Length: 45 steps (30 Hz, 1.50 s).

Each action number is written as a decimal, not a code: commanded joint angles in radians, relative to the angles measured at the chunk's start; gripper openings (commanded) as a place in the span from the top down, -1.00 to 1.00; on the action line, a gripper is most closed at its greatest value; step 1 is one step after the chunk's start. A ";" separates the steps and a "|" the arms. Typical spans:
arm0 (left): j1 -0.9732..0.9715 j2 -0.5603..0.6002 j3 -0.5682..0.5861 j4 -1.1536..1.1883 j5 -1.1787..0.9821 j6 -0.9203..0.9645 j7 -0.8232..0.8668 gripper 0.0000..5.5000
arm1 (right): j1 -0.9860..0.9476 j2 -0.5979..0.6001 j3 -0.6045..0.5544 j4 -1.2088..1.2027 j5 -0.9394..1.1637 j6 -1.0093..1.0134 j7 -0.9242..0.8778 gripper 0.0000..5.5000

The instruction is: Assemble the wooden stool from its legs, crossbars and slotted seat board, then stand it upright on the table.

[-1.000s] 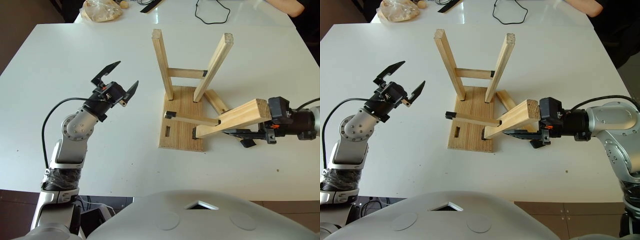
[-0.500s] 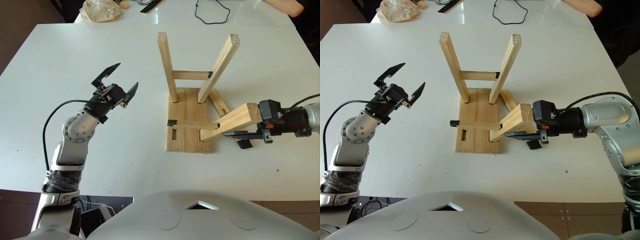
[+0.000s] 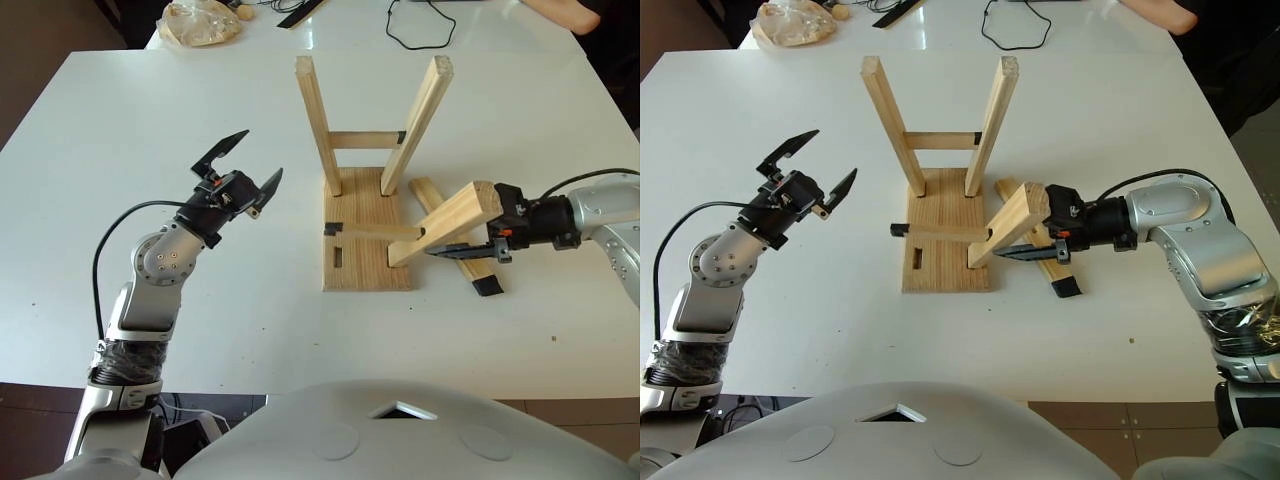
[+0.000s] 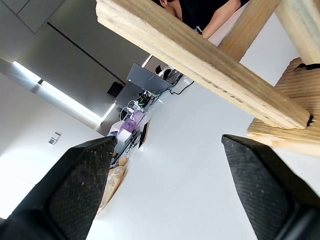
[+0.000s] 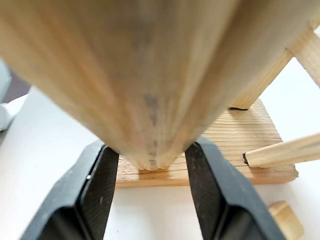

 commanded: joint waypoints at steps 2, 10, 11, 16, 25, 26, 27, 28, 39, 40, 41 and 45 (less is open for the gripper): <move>-0.002 -0.003 -0.018 0.020 0.031 -0.010 0.018 -0.41 | -0.003 0.040 -0.034 -0.063 0.029 0.062 -0.055 0.27; 0.000 0.003 -0.025 0.025 0.037 -0.015 0.023 -0.41 | -0.009 0.068 -0.033 -0.043 -0.067 -0.015 -0.078 -0.17; -0.001 0.003 -0.026 0.025 0.037 -0.015 0.022 -0.41 | -0.002 0.067 -0.020 -0.032 -0.101 -0.040 -0.081 -0.22; 0.004 0.014 -0.029 0.028 0.045 -0.020 0.016 -0.41 | 0.054 0.020 -0.035 -0.055 -0.100 -0.055 -0.009 -0.27; 0.026 0.015 -0.043 0.024 0.066 -0.025 0.017 -0.41 | 0.094 -0.042 -0.148 -0.130 0.055 0.040 0.074 -0.27; 0.028 0.015 -0.044 0.023 0.068 -0.025 0.018 -0.41 | 0.101 -0.050 -0.149 -0.123 0.044 0.033 0.077 -0.27; 0.031 0.015 -0.045 0.023 0.070 -0.025 0.018 -0.41 | 0.118 -0.064 -0.150 -0.112 0.024 0.018 0.086 -0.27; 0.034 0.015 -0.046 0.020 0.071 -0.024 0.019 -0.41 | 0.133 -0.076 -0.149 -0.101 0.009 0.002 0.100 -0.27; 0.075 0.013 -0.055 -0.002 0.087 -0.022 0.022 -0.41 | 0.233 -0.069 -0.164 0.045 -0.191 -0.171 0.027 -0.34; 0.084 0.014 -0.051 -0.005 0.088 -0.020 0.025 -0.41 | 0.265 -0.053 -0.195 0.017 -0.181 -0.163 -0.011 -0.36; 0.094 0.015 -0.045 -0.009 0.086 -0.018 0.027 -0.41 | 0.304 -0.038 -0.226 -0.015 -0.172 -0.152 -0.045 -0.42; 0.163 0.023 -0.009 -0.042 0.078 -0.011 0.034 -0.41 | 0.468 0.028 -0.322 -0.107 -0.191 -0.112 -0.190 -0.59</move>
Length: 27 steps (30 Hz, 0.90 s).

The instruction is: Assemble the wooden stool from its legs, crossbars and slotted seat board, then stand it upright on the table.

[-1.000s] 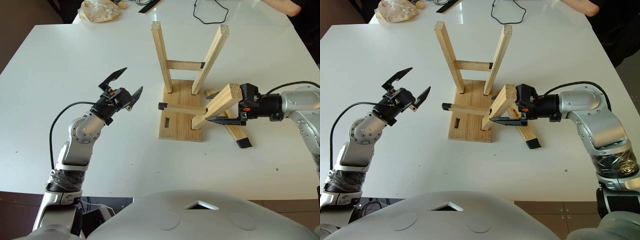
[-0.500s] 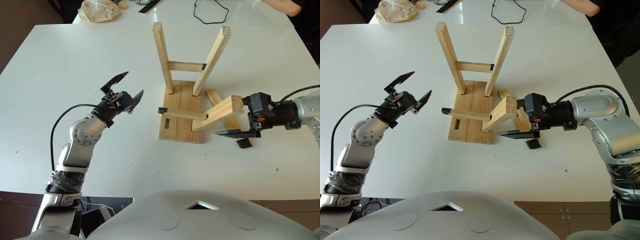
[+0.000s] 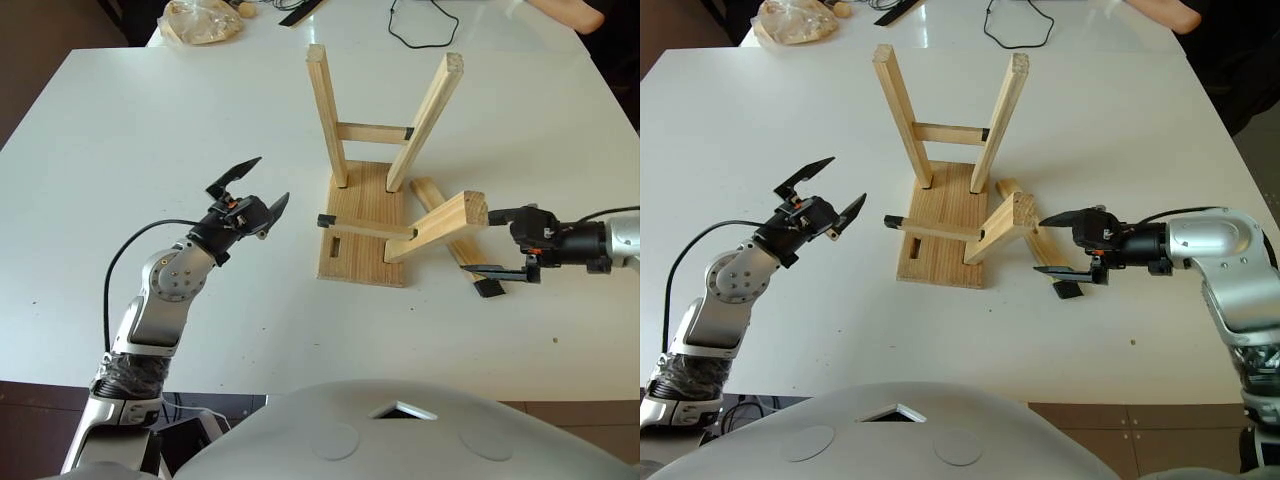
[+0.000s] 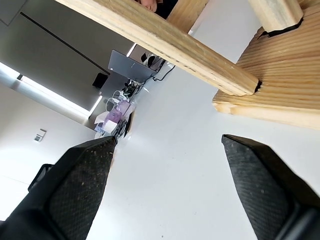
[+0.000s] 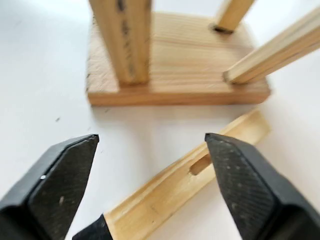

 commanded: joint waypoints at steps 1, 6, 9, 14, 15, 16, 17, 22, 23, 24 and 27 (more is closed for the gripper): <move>0.077 0.017 0.037 -0.037 0.003 0.005 0.012 -0.41 | 0.100 0.077 -0.065 -0.037 -0.051 0.027 -0.160 -0.59; 0.133 0.015 0.079 -0.072 -0.016 0.027 0.017 -0.41 | 0.178 0.137 -0.073 -0.069 -0.081 0.085 -0.281 -0.59; 0.130 0.025 0.087 -0.071 -0.012 0.029 0.010 -0.41 | 0.217 0.143 -0.043 -0.091 -0.095 0.112 -0.298 -0.59; 0.119 0.023 0.077 -0.069 -0.006 0.033 0.007 -0.41 | 0.246 0.150 -0.028 -0.019 -0.120 0.107 -0.301 -0.59; 0.123 0.023 0.071 -0.071 0.000 0.030 0.008 -0.41 | 0.258 0.152 -0.021 -0.011 -0.118 0.105 -0.293 -0.59; 0.126 0.023 0.067 -0.072 0.003 0.029 0.008 -0.41 | 0.270 0.152 -0.013 -0.004 -0.122 0.093 -0.285 -0.59; 0.127 0.022 0.064 -0.071 0.006 0.028 0.009 -0.41 | 0.278 0.152 -0.005 0.006 -0.126 0.078 -0.279 -0.59; 0.118 0.023 0.057 -0.066 0.010 0.028 0.009 -0.41 | 0.225 0.180 0.004 0.100 -0.122 0.062 -0.287 -0.59; 0.113 0.023 0.054 -0.064 0.011 0.028 0.008 -0.41 | 0.214 0.185 0.005 0.116 -0.123 0.060 -0.288 -0.59; 0.109 0.022 0.050 -0.063 0.013 0.029 0.008 -0.41 | 0.199 0.195 0.007 0.132 -0.118 0.065 -0.291 -0.59; 0.095 0.020 0.037 -0.060 0.019 0.029 0.006 -0.41 | 0.166 0.234 0.003 0.166 -0.096 0.084 -0.314 -0.59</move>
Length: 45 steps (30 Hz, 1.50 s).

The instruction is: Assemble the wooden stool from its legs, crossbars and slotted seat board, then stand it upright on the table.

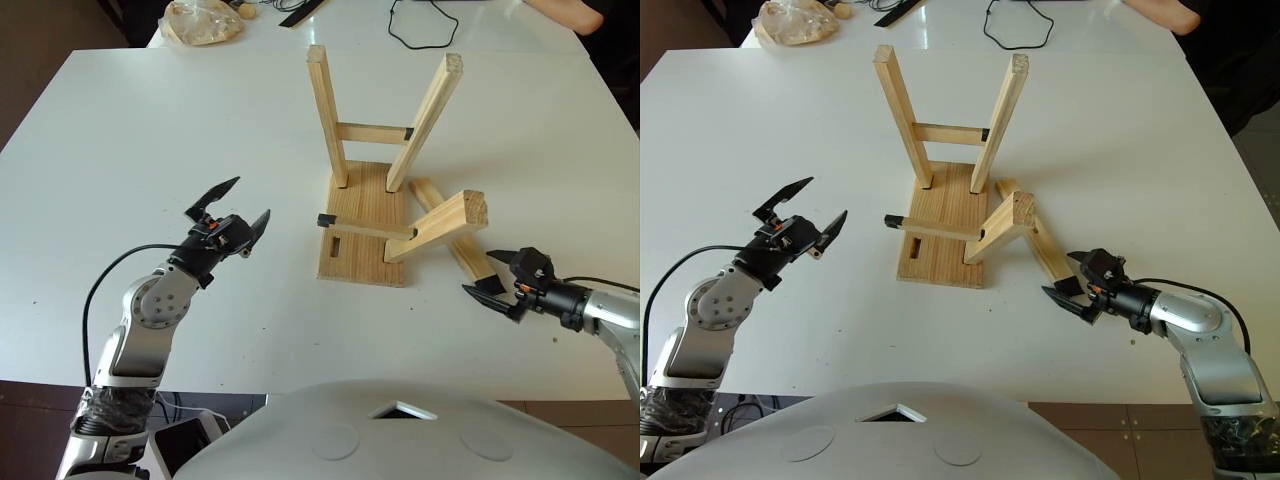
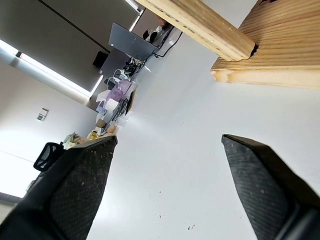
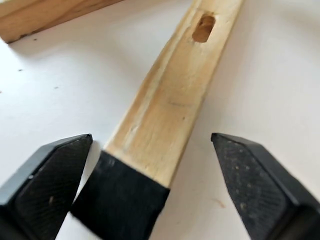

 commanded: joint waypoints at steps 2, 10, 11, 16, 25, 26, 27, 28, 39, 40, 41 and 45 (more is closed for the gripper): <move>-0.028 0.006 -0.023 0.005 0.011 0.004 -0.011 -0.41 | -0.032 0.058 0.006 0.054 0.017 0.027 -0.035 -0.59; -0.039 0.010 -0.026 0.014 0.008 0.002 -0.009 -0.41 | -0.032 0.072 0.017 0.072 0.028 0.023 -0.025 -0.28; -0.040 0.009 -0.025 0.014 0.006 0.003 -0.008 -0.41 | -0.031 0.072 0.020 0.071 0.030 0.024 -0.024 -0.22; -0.048 0.000 -0.016 0.013 -0.009 0.016 -0.005 -0.41 | -0.040 0.072 0.029 0.076 0.031 0.024 -0.024 0.06; -0.093 -0.003 0.030 0.021 -0.048 0.034 0.012 -0.41 | -0.123 0.058 -0.004 0.129 0.037 0.003 -0.026 0.24; -0.100 0.000 0.034 0.023 -0.053 0.035 0.010 -0.41 | -0.135 0.063 -0.010 0.131 0.043 0.000 -0.030 0.24; -0.107 0.003 0.039 0.026 -0.058 0.035 0.007 -0.41 | -0.147 0.068 -0.017 0.131 0.050 -0.002 -0.034 0.24; -0.114 0.007 0.044 0.027 -0.063 0.036 0.003 -0.41 | -0.156 0.073 -0.025 0.128 0.060 -0.002 -0.037 0.24; -0.329 0.061 0.267 -0.219 -0.651 0.435 -0.123 -0.41 | -0.451 0.104 -0.339 0.083 0.512 0.204 -0.070 0.24; -0.372 0.061 0.289 -0.268 -0.776 0.519 -0.107 -0.41 | -0.478 0.099 -0.366 0.040 0.609 0.253 -0.064 0.24; -0.419 0.066 0.302 -0.318 -0.929 0.604 -0.079 -0.35 | -0.497 0.089 -0.384 -0.013 0.708 0.301 -0.057 0.24; -0.543 0.091 0.266 -0.432 -1.296 0.766 -0.010 -0.19 | -0.542 0.050 -0.393 -0.157 0.977 0.408 -0.044 0.24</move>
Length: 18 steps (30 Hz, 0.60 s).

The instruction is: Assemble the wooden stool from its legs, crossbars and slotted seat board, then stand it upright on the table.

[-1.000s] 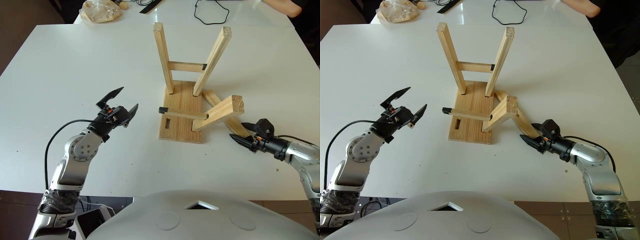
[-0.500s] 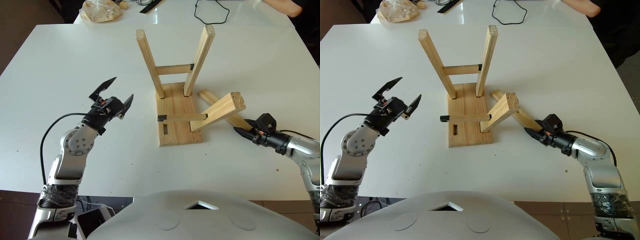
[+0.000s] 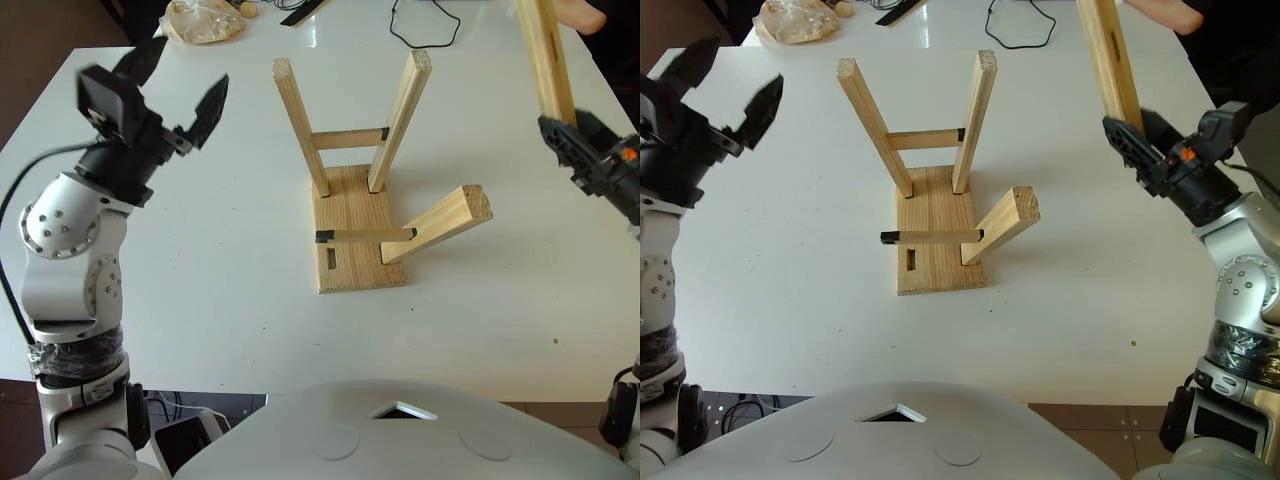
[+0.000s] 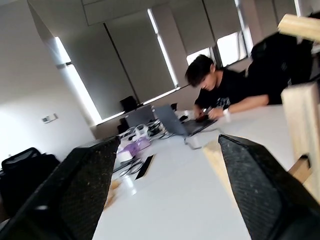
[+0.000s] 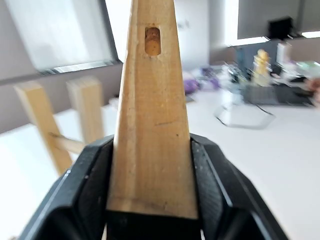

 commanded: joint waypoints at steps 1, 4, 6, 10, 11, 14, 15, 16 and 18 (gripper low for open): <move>-0.176 0.046 -0.031 -0.182 -0.473 0.254 0.087 -0.16 | -0.087 -0.057 -0.034 -0.214 0.377 0.173 0.022 0.24; -0.230 0.046 -0.066 -0.206 -0.679 0.287 0.133 -0.16 | -0.128 -0.069 0.006 -0.249 0.472 0.214 0.028 0.24; -0.262 0.038 -0.086 -0.193 -0.790 0.314 0.168 -0.16 | -0.159 -0.075 0.044 -0.267 0.501 0.236 0.044 0.24; -0.283 0.044 -0.110 -0.172 -0.959 0.349 0.212 -0.32 | -0.209 -0.076 0.124 -0.296 0.503 0.261 0.074 0.24; -0.293 0.049 -0.116 -0.168 -0.988 0.357 0.226 -0.37 | -0.212 -0.079 0.134 -0.305 0.514 0.269 0.083 0.24; -0.312 0.065 -0.128 -0.181 -1.009 0.369 0.240 -0.53 | -0.213 -0.091 0.147 -0.324 0.533 0.282 0.100 0.24; -0.305 0.074 -0.125 -0.208 -1.029 0.368 0.217 -0.59 | -0.209 -0.094 0.149 -0.326 0.533 0.283 0.103 0.24; -0.298 0.082 -0.121 -0.229 -1.050 0.368 0.201 -0.62 | -0.202 -0.097 0.149 -0.329 0.532 0.286 0.109 0.24; -0.290 0.094 -0.116 -0.241 -1.077 0.367 0.190 -0.62 | -0.177 -0.113 0.149 -0.349 0.519 0.289 0.146 0.24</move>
